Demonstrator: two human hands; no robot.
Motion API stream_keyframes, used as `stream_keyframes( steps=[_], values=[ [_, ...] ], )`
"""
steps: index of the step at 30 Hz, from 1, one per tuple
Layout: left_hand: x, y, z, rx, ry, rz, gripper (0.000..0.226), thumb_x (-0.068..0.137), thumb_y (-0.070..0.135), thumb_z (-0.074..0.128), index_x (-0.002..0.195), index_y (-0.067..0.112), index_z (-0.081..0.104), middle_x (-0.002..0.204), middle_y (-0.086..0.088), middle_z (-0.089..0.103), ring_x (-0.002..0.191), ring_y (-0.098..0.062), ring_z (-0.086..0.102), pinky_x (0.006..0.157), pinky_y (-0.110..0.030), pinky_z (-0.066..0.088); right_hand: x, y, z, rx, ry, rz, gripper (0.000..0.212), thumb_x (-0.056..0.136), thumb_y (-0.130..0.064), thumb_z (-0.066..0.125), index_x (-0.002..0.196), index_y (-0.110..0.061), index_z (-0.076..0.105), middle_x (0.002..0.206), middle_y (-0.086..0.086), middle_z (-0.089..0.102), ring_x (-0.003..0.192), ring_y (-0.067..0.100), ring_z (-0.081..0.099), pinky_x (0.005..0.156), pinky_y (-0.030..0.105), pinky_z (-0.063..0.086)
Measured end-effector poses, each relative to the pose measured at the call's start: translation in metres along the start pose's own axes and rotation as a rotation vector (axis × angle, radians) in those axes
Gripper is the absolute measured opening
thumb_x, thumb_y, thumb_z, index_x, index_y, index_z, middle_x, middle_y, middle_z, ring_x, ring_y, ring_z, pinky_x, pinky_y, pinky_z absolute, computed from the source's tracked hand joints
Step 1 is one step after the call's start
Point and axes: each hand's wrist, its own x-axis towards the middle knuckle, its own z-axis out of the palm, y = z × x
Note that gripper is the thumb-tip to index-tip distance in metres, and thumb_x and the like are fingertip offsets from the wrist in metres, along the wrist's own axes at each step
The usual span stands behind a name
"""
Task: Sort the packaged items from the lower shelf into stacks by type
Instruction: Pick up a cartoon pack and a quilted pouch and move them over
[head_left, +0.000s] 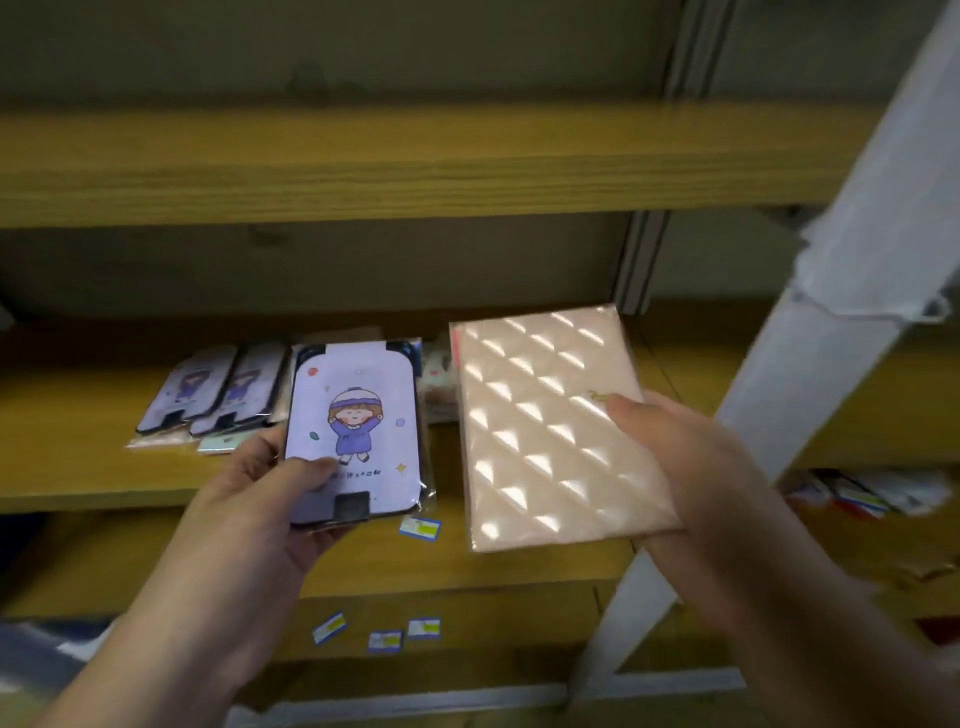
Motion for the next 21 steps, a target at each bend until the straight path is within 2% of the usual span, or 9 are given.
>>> stream_keyframes(
  steps=[1, 3, 5, 6, 9, 12, 14, 18, 21],
  values=[
    [-0.016, -0.004, 0.011, 0.005, -0.001, -0.001, 0.025, 0.087, -0.001, 0.055, 0.108, 0.009, 0.065, 0.100, -0.015, 0.078, 0.083, -0.026, 0.077, 0.060, -0.032, 0.062, -0.016, -0.007, -0.007, -0.018, -0.011, -0.011, 0.016, 0.088, -0.020, 0.063, 0.088, -0.015, 0.078, 0.082, 0.004, 0.080, 0.071, 0.015, 0.076, 0.055, 0.023, 0.057],
    [-0.048, -0.014, 0.034, 0.012, -0.008, 0.007, 0.024, 0.084, 0.001, 0.058, 0.105, 0.008, 0.065, 0.100, -0.016, 0.078, 0.081, -0.027, 0.077, 0.058, -0.032, 0.061, -0.044, -0.014, -0.039, 0.007, -0.025, -0.037, 0.016, 0.080, -0.026, 0.066, 0.075, -0.030, 0.081, 0.078, 0.004, 0.079, 0.066, 0.017, 0.076, 0.051, 0.026, 0.057],
    [-0.079, -0.024, 0.058, 0.022, -0.032, 0.019, 0.022, 0.074, 0.007, 0.064, 0.095, 0.010, 0.070, 0.097, -0.017, 0.078, 0.076, -0.027, 0.077, 0.056, -0.033, 0.061, -0.077, -0.026, -0.064, 0.047, -0.021, -0.088, 0.018, 0.077, -0.028, 0.067, 0.067, -0.038, 0.079, 0.075, 0.002, 0.079, 0.062, 0.017, 0.076, 0.047, 0.027, 0.056],
    [-0.094, -0.029, 0.071, 0.032, -0.048, 0.024, 0.019, 0.069, 0.011, 0.065, 0.087, 0.013, 0.072, 0.095, -0.017, 0.078, 0.074, -0.026, 0.076, 0.055, -0.034, 0.060, -0.091, -0.029, -0.082, 0.047, -0.034, -0.079, 0.012, 0.072, -0.032, 0.069, 0.071, -0.038, 0.079, 0.079, 0.003, 0.080, 0.067, 0.019, 0.077, 0.050, 0.028, 0.057],
    [-0.133, -0.048, 0.113, 0.040, -0.087, 0.023, 0.016, 0.064, 0.012, 0.065, 0.076, 0.018, 0.075, 0.090, -0.016, 0.078, 0.069, -0.028, 0.076, 0.051, -0.036, 0.060, -0.131, -0.042, -0.135, 0.039, -0.048, -0.055, 0.020, 0.065, -0.036, 0.070, 0.082, -0.030, 0.079, 0.090, 0.004, 0.080, 0.081, 0.024, 0.077, 0.062, 0.032, 0.061],
    [-0.160, -0.067, 0.159, 0.039, -0.138, -0.037, 0.028, 0.062, 0.011, 0.066, 0.090, 0.008, 0.072, 0.097, -0.023, 0.076, 0.084, -0.041, 0.075, 0.067, -0.058, 0.060, -0.157, -0.050, -0.192, 0.027, 0.045, -0.033, 0.040, 0.068, -0.037, 0.069, 0.103, -0.019, 0.072, 0.100, 0.009, 0.078, 0.091, 0.032, 0.076, 0.079, 0.049, 0.062],
    [-0.172, -0.078, 0.190, 0.065, -0.159, -0.091, 0.037, 0.063, 0.010, 0.067, 0.099, 0.004, 0.067, 0.099, -0.024, 0.075, 0.085, -0.042, 0.074, 0.065, -0.053, 0.061, -0.168, -0.056, -0.225, 0.041, 0.141, -0.020, 0.044, 0.071, -0.037, 0.067, 0.109, -0.016, 0.067, 0.105, 0.014, 0.076, 0.095, 0.036, 0.074, 0.089, 0.058, 0.057],
    [-0.182, -0.096, 0.250, 0.071, -0.236, -0.175, 0.042, 0.065, 0.007, 0.066, 0.107, 0.004, 0.065, 0.097, -0.021, 0.077, 0.084, -0.036, 0.076, 0.063, -0.045, 0.061, -0.181, -0.064, -0.287, 0.134, 0.272, -0.002, 0.031, 0.092, -0.030, 0.060, 0.118, -0.013, 0.064, 0.116, 0.018, 0.069, 0.102, 0.036, 0.071, 0.084, 0.044, 0.061],
    [-0.181, -0.110, 0.296, 0.094, -0.312, -0.203, 0.047, 0.063, 0.006, 0.065, 0.109, 0.005, 0.063, 0.095, -0.018, 0.078, 0.080, -0.032, 0.077, 0.056, -0.039, 0.061, -0.182, -0.066, -0.329, 0.210, 0.364, -0.032, 0.028, 0.097, -0.025, 0.057, 0.115, -0.007, 0.068, 0.109, 0.019, 0.072, 0.101, 0.037, 0.071, 0.077, 0.036, 0.061]
  ],
)
